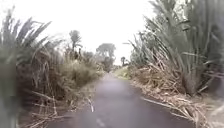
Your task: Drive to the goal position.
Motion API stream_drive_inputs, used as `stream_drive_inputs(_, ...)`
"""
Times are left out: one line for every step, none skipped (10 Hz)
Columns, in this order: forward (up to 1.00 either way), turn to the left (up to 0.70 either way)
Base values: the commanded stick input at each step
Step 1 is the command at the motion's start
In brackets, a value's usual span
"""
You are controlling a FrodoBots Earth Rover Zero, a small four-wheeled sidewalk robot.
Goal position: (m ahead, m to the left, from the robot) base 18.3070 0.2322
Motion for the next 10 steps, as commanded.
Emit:
stream_drive_inputs(0.70,0.00)
stream_drive_inputs(0.70,0.00)
stream_drive_inputs(0.70,0.00)
stream_drive_inputs(0.70,0.00)
stream_drive_inputs(0.70,0.00)
stream_drive_inputs(0.70,0.00)
stream_drive_inputs(0.70,0.00)
stream_drive_inputs(0.70,0.00)
stream_drive_inputs(0.70,0.00)
stream_drive_inputs(0.70,0.00)
